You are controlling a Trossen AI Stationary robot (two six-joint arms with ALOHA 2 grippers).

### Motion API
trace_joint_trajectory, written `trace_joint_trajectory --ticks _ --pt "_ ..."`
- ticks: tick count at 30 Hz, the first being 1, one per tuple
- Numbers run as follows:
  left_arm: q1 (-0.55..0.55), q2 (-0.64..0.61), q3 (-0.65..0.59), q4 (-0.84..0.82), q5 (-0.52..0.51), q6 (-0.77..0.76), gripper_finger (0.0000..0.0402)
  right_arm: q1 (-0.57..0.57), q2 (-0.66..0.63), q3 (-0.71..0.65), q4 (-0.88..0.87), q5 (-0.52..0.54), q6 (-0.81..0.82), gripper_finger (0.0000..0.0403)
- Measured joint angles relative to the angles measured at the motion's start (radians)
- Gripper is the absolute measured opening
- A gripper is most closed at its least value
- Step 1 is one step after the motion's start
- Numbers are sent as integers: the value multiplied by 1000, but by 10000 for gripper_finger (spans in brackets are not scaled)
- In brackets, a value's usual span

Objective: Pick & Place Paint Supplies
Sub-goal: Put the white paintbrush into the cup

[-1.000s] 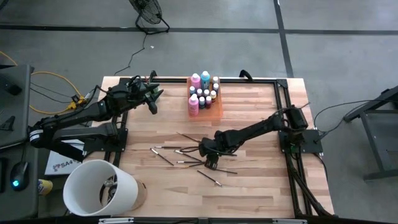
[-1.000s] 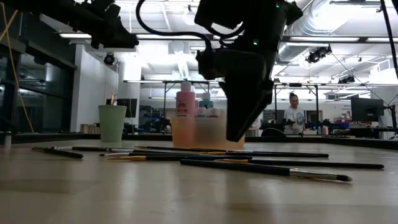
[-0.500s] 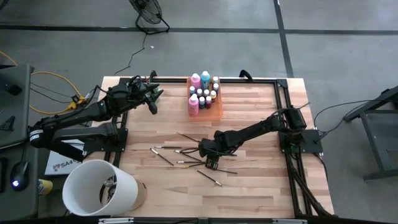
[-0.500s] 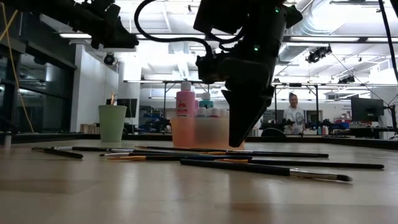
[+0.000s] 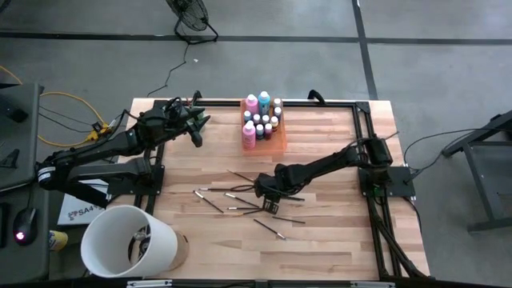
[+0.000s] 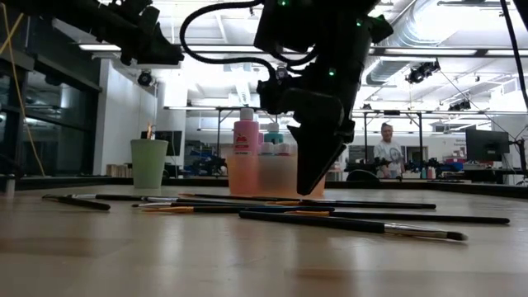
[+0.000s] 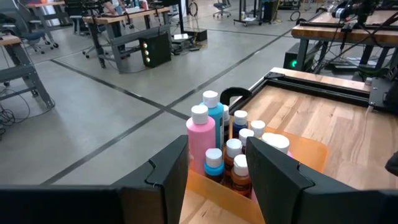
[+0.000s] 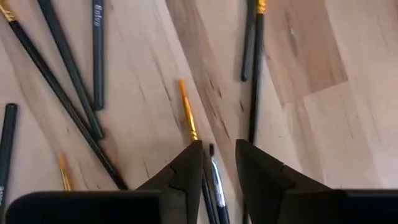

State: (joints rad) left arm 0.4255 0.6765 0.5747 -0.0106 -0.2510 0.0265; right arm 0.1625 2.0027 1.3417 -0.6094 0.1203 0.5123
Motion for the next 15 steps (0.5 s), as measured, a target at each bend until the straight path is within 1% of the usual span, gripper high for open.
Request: trace_joint_trajectory --ticks 3,15 --pt "0 0 0 0 0 0 157 1 14 0 -1 -18 -4 89" --pt "0 0 0 0 0 3 157 0 16 -1 -2 -18 -12 89"
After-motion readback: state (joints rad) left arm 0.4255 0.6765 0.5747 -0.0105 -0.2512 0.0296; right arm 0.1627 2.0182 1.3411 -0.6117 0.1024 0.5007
